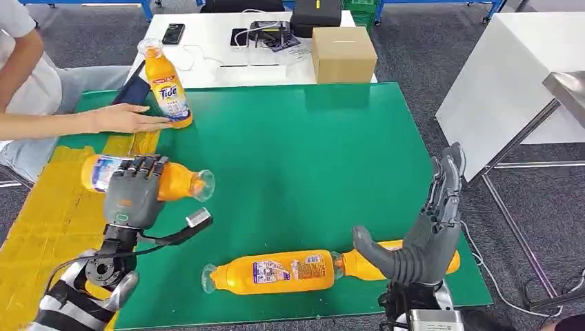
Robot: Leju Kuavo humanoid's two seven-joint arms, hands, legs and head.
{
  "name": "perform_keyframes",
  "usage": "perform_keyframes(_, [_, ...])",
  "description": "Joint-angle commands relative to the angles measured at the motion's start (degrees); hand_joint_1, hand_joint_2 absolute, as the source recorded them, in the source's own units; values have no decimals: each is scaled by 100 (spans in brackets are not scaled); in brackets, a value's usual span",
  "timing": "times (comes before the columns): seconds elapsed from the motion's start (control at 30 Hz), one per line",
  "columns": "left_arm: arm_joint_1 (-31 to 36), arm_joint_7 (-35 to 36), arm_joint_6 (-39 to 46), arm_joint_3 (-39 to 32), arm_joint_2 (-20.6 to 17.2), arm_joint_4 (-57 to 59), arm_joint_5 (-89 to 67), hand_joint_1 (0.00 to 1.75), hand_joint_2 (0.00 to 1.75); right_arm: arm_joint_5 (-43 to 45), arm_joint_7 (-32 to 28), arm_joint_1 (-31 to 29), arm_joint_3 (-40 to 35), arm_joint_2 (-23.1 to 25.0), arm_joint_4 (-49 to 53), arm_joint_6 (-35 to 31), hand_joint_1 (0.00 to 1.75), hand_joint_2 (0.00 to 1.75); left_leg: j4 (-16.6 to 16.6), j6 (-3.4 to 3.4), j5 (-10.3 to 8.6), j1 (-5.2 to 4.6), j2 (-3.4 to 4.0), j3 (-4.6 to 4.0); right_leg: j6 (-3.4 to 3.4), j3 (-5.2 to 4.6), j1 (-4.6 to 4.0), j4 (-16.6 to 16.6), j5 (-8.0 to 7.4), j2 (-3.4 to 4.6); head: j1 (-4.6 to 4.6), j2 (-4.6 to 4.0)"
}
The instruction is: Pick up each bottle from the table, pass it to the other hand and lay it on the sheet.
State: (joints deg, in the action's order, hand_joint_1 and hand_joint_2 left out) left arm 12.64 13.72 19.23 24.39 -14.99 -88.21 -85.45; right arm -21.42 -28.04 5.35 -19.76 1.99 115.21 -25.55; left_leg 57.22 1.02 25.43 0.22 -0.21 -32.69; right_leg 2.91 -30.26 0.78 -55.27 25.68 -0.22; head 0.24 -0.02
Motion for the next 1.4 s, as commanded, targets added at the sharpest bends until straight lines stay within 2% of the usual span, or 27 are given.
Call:
perform_keyframes(0.03, [486, 0, -701, -888, 665, 1937, 149, 175, 175, 95, 116, -419, 93, 82, -469, 146, 0, 175, -8, -6, -2, 4, 1, 17, -12, 17, -5, 8, -1, 1, -2, 0])
perform_keyframes(0.1, [523, -162, -338, -1029, 631, 2430, 246, 175, 175, 98, 124, -464, 84, 98, -534, 139, 0, 175, -12, -8, -3, 5, -1, 23, -15, 22, -6, 11, -2, -2, -2, 0])
perform_keyframes(0.2, [357, -191, -220, -1090, 607, 2408, 290, 175, 175, 106, 128, -454, 94, 84, -545, 142, 0, 175, -11, -4, 1, 2, 9, 21, -7, 17, -3, 9, -2, 10, -2, 0])
perform_keyframes(0.67, [-42, -202, -217, -1526, 570, 2314, 449, 175, 175, 90, 171, -430, 118, 66, -610, 173, 0, 175, -10, -5, 2, 4, 13, 14, -10, 14, -5, 7, -1, 14, 0, 0])
perform_keyframes(0.93, [-212, -272, -361, -1580, 402, 2203, 328, 175, 175, 98, 223, -419, 169, 70, -636, 197, 0, 175, -12, -5, 7, 5, 22, 27, -10, 22, -8, 7, 0, 23, -2, 0])
perform_keyframes(1.2, [-212, -272, -361, -1580, 402, 2203, 328, 175, 175, 98, 223, -419, 169, 70, -636, 197, 0, 175, -10, -6, 5, 7, 15, 25, -13, 22, -9, 5, 0, 17, -2, 0])
perform_keyframes(1.4, [-334, -248, -809, -1574, 142, 2181, 122, 175, 175, 87, 238, -424, 215, 84, -646, 239, 0, 175, -8, -5, 5, 5, 19, 20, -9, 16, -7, 1, 0, 21, -2, 0])
